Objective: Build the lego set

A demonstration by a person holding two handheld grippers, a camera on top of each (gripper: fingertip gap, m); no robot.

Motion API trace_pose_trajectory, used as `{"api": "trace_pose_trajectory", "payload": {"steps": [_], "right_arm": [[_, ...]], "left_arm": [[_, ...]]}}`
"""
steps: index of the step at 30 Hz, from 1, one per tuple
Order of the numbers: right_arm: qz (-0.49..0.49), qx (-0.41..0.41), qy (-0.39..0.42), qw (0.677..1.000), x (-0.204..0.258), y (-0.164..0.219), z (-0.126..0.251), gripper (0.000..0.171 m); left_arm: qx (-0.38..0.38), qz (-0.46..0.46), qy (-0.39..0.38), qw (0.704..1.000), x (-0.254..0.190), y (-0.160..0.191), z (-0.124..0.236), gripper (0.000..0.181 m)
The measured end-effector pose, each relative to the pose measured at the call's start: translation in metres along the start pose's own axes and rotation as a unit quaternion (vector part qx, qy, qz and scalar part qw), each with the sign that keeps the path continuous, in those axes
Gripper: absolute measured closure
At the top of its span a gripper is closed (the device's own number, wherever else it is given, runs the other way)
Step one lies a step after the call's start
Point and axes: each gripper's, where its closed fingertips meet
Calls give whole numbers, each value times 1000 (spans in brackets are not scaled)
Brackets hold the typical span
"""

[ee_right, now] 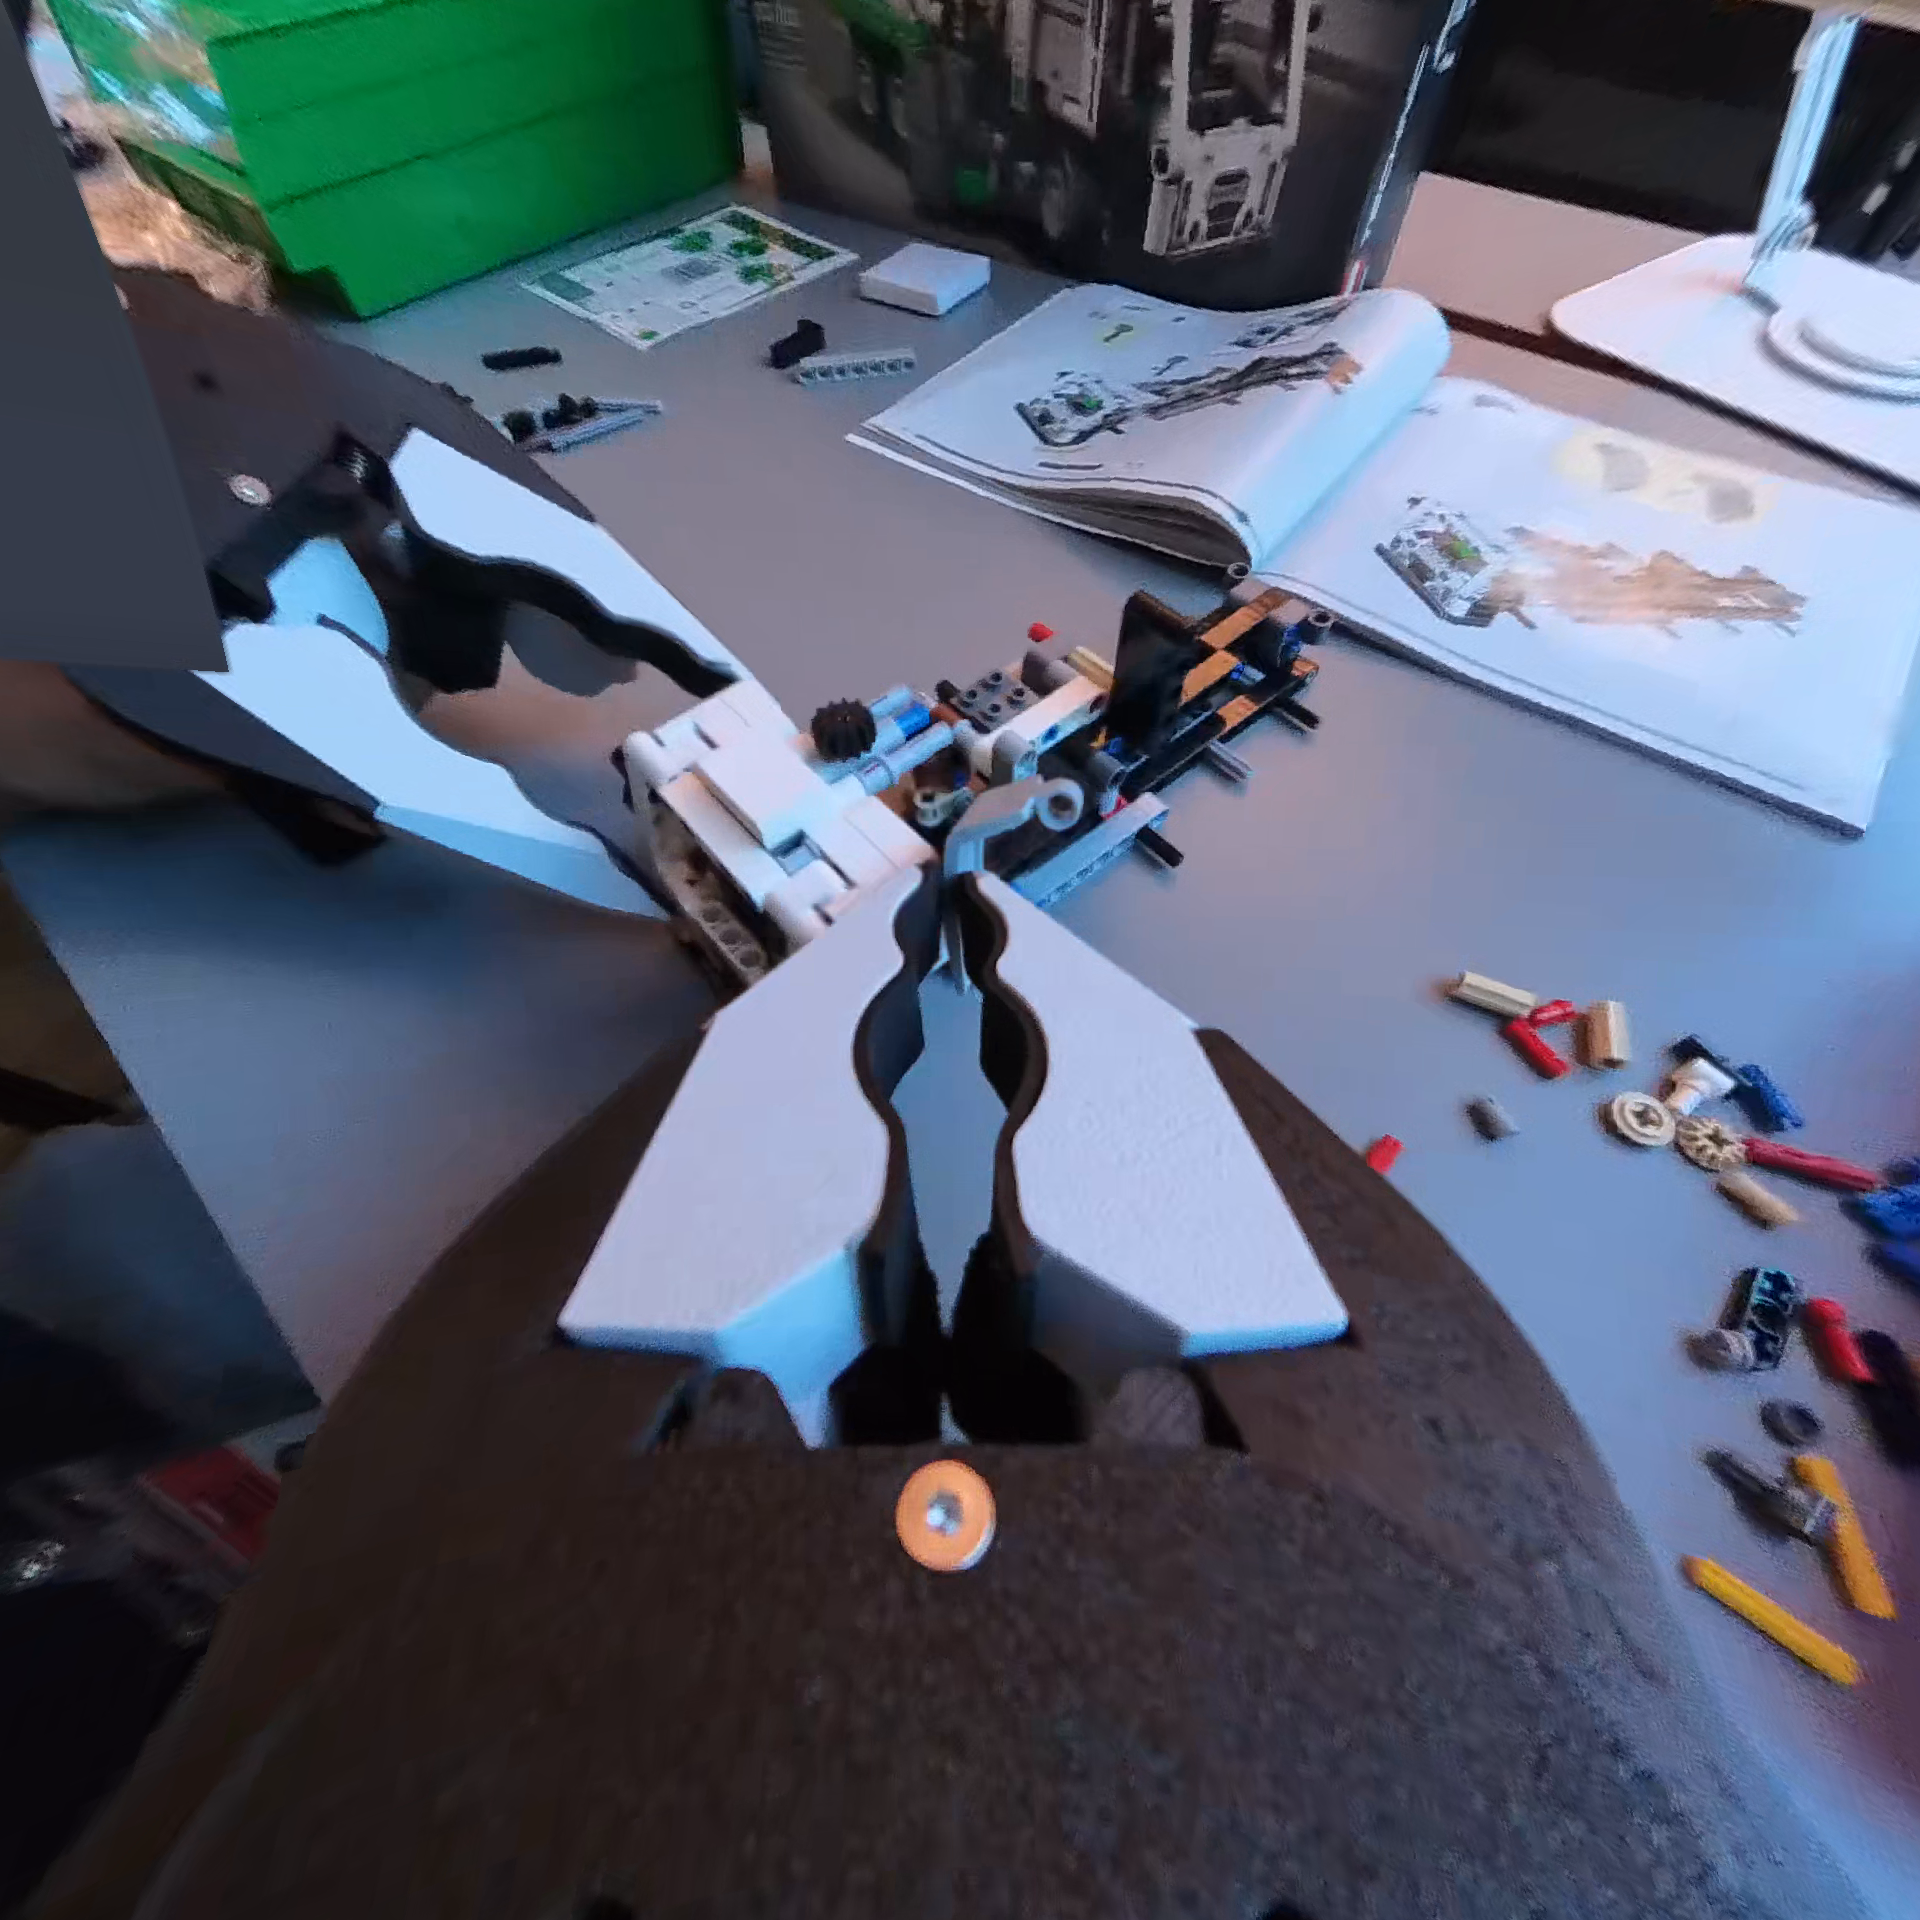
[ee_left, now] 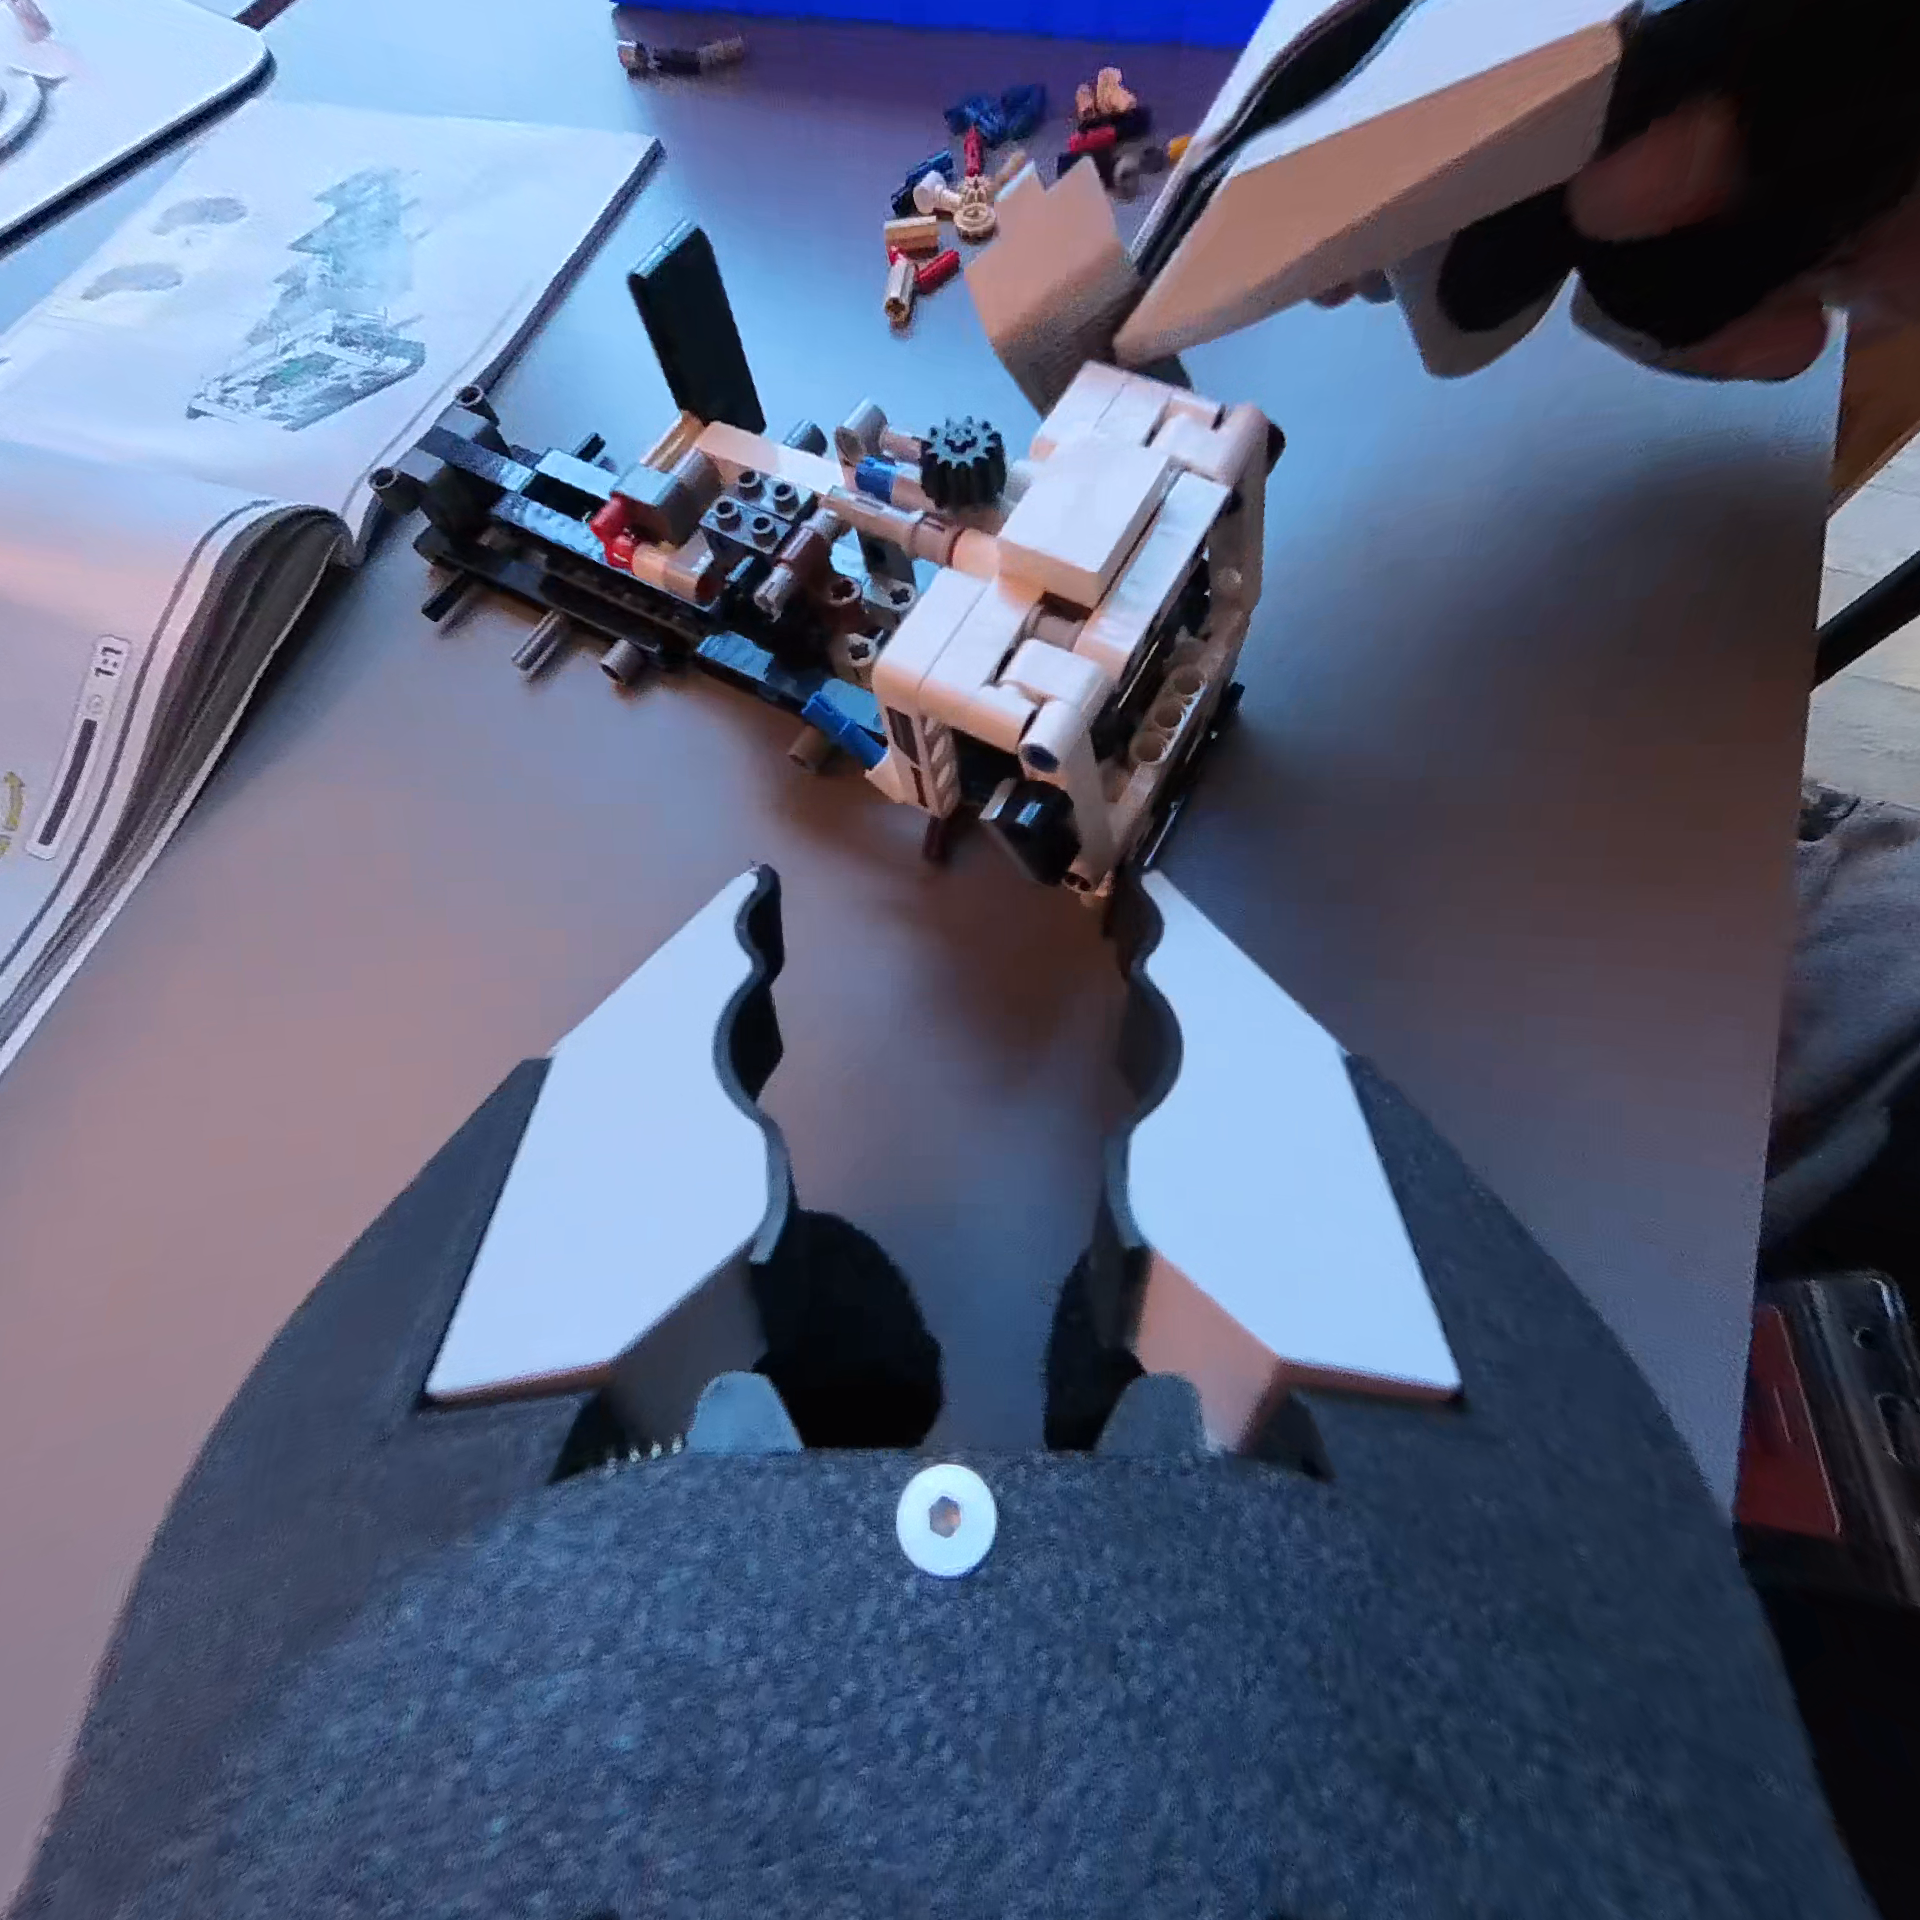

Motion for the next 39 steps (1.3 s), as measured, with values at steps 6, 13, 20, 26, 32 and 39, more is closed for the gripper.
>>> {"api": "trace_pose_trajectory", "payload": {"steps": [6, 13, 20, 26, 32, 39], "right_arm": [[10, -55, -44, 997, 1, -18, 18, 170], [85, -7, -323, 943, 73, -28, 38, 170], [156, 34, -382, 910, 90, -24, 52, 170], [136, 33, -373, 917, 74, -20, 54, 164], [207, -36, -186, 960, 47, -39, 48, 128], [341, -82, -26, 936, 60, -45, 37, 139]], "left_arm": [[-87, 6, 10, 996, 9, -21, 27, 122], [-94, -62, 273, 955, -44, -93, 70, 148], [11, -89, 389, 917, -76, -82, 68, 168], [-11, -25, 406, 913, -79, -89, 63, 179], [-98, 260, 406, 871, -39, -111, 69, 181], [-108, 384, 439, 805, -45, -106, 73, 181]]}}
Point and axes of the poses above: each gripper's, where its closed fingertips meet, z back along the fingers, y out of its underside, x = y × z across the jaws, and after that the axes turned 6 degrees about x, right-handed
